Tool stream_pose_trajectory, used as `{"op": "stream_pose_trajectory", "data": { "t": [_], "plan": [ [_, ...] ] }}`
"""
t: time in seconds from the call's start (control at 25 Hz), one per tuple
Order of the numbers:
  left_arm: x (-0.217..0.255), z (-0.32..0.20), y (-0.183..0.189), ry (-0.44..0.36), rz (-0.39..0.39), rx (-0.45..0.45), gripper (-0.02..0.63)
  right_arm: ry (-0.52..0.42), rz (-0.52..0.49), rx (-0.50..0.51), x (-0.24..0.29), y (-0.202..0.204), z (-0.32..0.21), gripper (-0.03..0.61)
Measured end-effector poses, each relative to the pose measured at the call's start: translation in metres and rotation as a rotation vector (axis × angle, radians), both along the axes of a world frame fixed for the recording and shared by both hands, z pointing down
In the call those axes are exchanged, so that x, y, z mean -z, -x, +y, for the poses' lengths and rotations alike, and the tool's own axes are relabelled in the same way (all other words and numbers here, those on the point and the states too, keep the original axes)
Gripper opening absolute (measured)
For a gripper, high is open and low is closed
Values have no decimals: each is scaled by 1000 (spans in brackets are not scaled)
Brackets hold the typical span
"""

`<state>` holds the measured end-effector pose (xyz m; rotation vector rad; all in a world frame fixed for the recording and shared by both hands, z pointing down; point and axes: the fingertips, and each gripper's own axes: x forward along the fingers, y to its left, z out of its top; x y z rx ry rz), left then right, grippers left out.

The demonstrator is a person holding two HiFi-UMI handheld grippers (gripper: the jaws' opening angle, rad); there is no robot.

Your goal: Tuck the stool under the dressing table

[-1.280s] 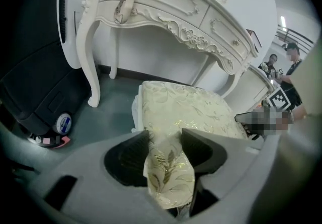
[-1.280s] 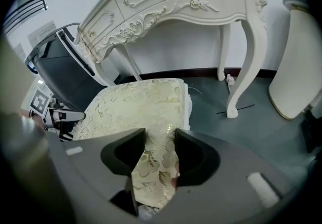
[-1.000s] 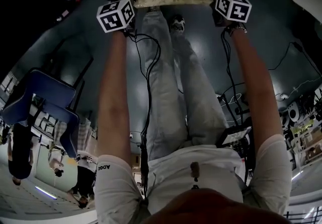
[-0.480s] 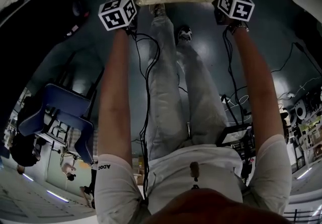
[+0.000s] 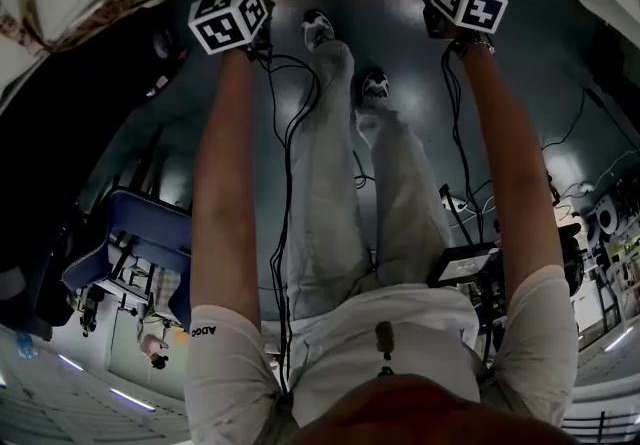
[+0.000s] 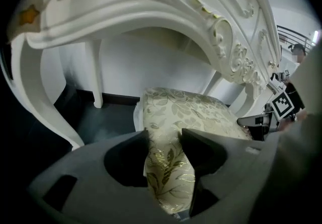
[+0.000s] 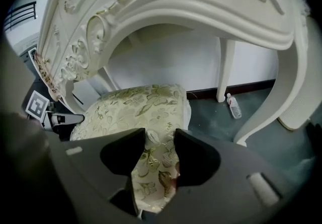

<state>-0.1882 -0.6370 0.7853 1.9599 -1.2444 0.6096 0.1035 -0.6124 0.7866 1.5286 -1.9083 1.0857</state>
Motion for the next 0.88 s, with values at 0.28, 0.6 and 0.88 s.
{"op": "stream_pose_trajectory", "data": {
  "t": [0.28, 0.6, 0.88],
  "plan": [
    [1, -41, -5, -65, 24, 5, 216, -55, 0, -18, 1, -6, -39, 199],
    [4, -52, -8, -65, 58, 41, 235, -72, -35, -30, 5, -14, -55, 214],
    [22, -4, -15, -57, -22, -11, 252, -17, -49, -17, 9, -8, -2, 221]
  ]
}}
